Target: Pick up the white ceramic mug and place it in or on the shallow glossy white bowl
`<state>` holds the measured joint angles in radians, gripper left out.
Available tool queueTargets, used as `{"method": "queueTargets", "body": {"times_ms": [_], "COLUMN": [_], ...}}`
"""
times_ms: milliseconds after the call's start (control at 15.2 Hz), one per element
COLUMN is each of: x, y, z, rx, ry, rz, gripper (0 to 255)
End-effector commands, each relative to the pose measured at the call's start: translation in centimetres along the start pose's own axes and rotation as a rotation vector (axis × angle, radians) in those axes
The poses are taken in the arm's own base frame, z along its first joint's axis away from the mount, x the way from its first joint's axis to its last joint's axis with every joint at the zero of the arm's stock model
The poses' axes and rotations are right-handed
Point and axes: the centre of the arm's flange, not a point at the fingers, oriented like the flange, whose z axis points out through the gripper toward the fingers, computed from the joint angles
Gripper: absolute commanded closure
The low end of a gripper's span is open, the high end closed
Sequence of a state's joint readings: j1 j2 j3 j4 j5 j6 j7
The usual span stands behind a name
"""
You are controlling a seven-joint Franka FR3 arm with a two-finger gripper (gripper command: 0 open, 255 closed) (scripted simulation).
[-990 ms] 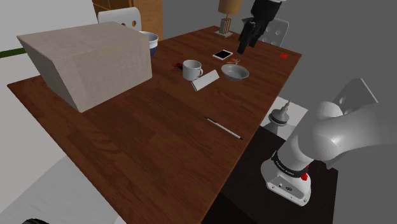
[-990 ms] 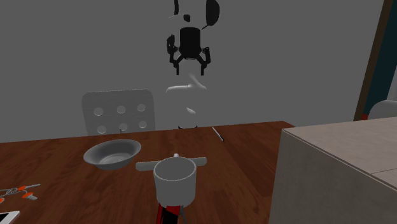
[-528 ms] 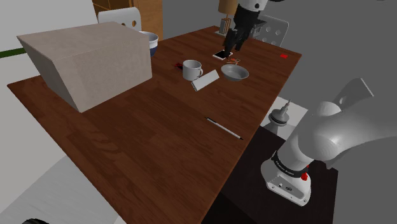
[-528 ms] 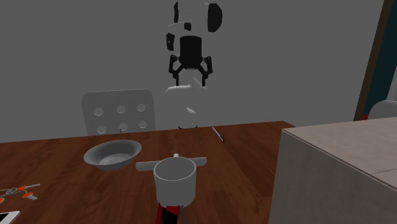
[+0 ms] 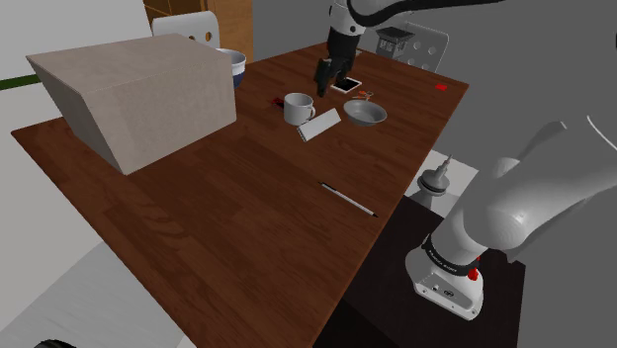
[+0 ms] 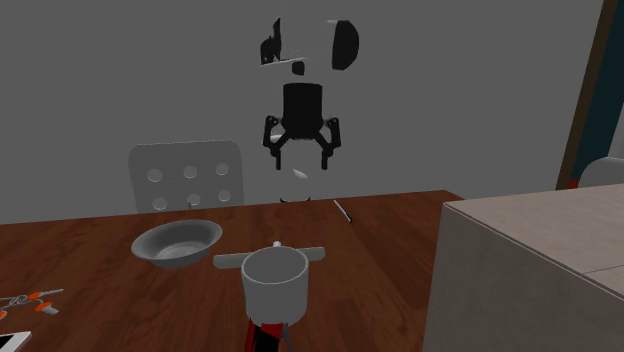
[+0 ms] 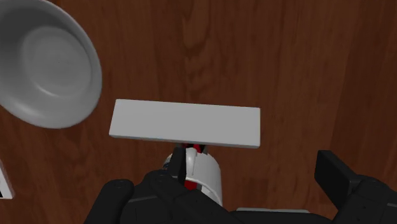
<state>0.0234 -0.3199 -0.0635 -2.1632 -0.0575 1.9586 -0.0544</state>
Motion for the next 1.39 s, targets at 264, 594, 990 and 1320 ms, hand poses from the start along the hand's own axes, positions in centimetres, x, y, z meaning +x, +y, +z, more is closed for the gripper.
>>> {"method": "queueTargets", "body": {"times_ms": [264, 594, 990, 1320], "x": [6.3, 11.4, 14.6, 14.5], "y": [0.7, 1.0, 1.2, 1.3], "z": [5.2, 9.5, 13.4, 16.3], "rx": [-0.004, -0.006, -0.008, -0.008], "ry": [-0.015, -0.028, -0.036, -0.036], "rz": [-0.014, -0.025, -0.032, -0.032], "gripper": [0, 0, 0, 0]}}
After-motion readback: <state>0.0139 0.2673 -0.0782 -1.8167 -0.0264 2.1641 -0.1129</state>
